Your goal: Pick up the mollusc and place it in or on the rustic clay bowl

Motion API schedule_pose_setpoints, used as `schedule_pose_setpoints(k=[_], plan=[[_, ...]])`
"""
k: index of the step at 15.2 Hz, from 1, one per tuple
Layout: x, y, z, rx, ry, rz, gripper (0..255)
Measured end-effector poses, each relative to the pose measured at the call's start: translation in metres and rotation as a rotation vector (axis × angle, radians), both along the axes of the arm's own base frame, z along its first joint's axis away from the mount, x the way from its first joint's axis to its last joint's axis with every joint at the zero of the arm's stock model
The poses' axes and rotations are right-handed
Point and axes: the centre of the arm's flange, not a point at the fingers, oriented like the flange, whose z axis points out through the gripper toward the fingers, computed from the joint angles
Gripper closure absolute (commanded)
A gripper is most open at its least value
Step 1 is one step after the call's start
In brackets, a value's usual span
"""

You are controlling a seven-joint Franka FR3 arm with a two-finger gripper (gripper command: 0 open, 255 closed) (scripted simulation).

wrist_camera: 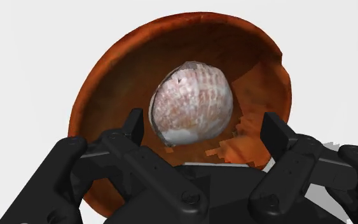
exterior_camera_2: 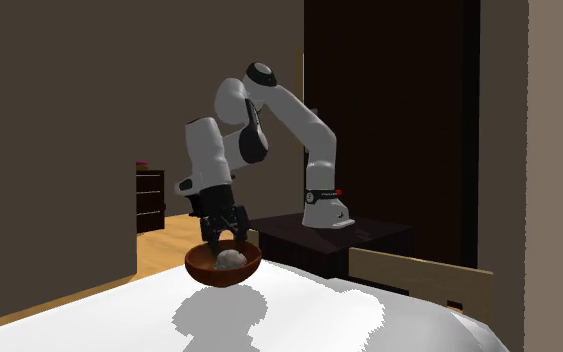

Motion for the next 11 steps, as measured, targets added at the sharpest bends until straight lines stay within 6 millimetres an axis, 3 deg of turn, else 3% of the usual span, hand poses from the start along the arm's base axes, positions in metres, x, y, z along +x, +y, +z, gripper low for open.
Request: schedule_pose_setpoints(k=[5, 9, 10, 11], plan=[[0.006, -0.005, -0.014, -0.01, -0.014, -0.014, 0], [0.001, 0.004, -0.017, -0.001, -0.008, -0.003, 0], [0.001, 0.004, -0.017, 0.0, -0.008, -0.002, 255], [0.001, 0.004, -0.017, 0.001, -0.006, -0.001, 255]])
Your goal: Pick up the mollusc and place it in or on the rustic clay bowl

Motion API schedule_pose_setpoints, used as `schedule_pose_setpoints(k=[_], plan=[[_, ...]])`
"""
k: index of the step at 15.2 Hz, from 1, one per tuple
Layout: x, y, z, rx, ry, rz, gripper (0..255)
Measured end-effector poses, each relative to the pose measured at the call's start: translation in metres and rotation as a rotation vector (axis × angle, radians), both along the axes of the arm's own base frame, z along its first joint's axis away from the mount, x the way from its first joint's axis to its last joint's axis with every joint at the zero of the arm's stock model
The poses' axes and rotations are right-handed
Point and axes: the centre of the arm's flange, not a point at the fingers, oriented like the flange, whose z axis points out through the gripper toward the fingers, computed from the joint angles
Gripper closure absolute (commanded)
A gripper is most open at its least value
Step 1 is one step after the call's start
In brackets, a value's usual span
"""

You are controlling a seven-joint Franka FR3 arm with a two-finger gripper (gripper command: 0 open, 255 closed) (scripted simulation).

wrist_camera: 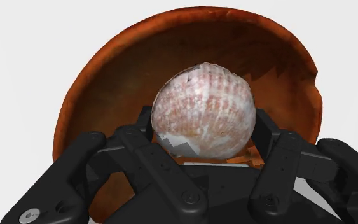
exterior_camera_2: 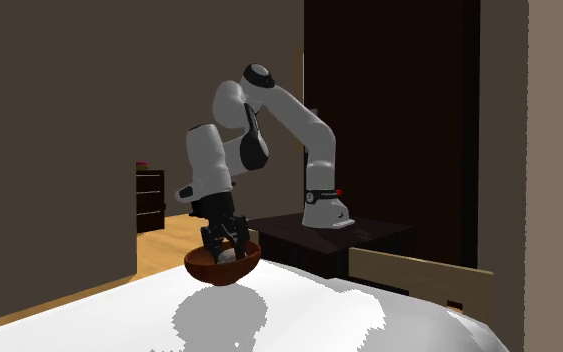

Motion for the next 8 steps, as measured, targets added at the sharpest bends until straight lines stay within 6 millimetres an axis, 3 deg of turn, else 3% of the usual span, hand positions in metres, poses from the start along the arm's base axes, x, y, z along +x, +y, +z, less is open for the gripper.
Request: schedule_pose_setpoints(k=[8], plan=[[-0.0028, 0.0007, -0.001, 0.0, 0.006, 0.002, 255]])
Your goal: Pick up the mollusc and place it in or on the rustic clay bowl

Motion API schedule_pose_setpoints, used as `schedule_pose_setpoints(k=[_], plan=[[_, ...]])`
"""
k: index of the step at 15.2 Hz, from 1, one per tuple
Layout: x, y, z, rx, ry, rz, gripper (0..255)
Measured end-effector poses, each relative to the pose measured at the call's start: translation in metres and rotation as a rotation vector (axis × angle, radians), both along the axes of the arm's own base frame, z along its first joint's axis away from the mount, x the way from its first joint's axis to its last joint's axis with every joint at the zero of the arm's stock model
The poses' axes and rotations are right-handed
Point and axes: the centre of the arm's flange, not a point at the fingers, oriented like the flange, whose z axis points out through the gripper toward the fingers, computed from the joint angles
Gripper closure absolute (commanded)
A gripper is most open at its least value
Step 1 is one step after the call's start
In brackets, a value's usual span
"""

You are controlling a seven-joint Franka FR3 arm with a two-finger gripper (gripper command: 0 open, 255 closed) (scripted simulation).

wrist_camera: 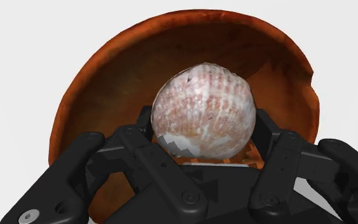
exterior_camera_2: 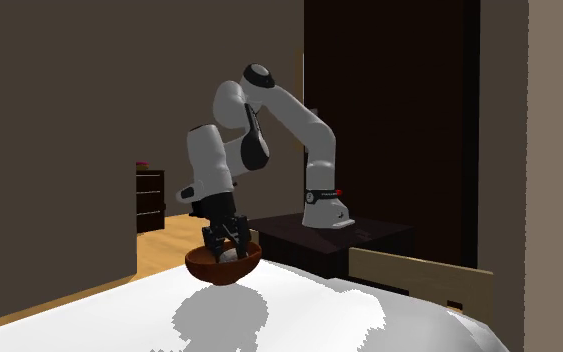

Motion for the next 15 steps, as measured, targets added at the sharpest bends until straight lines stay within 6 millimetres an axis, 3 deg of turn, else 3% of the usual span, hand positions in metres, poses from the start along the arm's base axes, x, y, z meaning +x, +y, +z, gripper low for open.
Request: schedule_pose_setpoints(k=[3, 15], plan=[[0.0, 0.0, 0.005, 0.0, 0.0, 0.0, 255], [0.001, -0.001, 0.068, 0.0, 0.0, 0.0, 255]])
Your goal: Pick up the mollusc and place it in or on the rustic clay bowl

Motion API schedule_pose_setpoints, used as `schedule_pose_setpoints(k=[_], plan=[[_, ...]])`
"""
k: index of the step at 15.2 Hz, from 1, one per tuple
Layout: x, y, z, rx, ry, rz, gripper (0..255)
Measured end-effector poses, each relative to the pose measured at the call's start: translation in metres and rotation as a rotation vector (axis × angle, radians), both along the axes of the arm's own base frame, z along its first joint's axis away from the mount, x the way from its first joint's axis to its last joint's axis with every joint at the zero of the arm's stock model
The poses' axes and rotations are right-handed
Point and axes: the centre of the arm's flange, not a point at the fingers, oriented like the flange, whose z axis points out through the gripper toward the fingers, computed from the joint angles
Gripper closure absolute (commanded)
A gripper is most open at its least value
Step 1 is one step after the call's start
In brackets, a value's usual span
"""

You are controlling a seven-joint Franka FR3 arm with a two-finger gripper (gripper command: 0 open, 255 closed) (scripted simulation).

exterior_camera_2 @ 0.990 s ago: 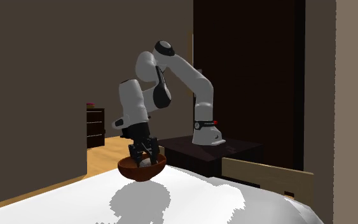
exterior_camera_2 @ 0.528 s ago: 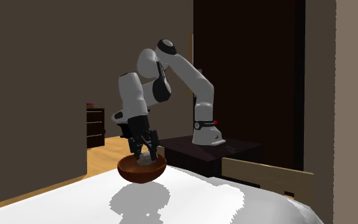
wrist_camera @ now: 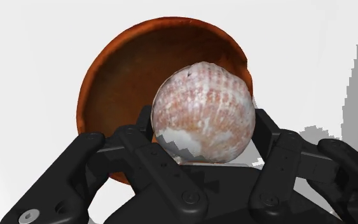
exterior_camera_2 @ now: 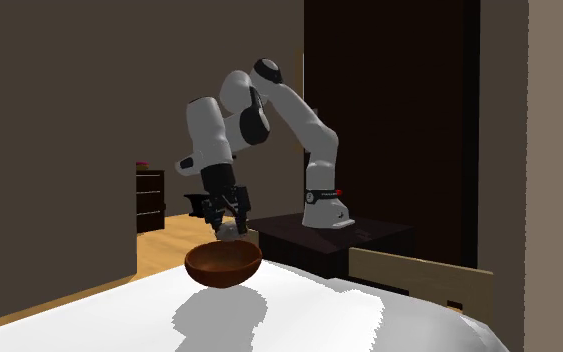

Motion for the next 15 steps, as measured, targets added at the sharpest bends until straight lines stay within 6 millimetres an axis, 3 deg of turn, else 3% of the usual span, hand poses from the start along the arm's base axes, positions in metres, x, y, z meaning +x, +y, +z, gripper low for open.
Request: schedule_pose_setpoints(k=[11, 15], plan=[[0.0, 0.001, 0.056, 0.0, 0.0, 0.0, 255], [0.008, -0.003, 0.052, 0.0, 0.0, 0.0, 255]])
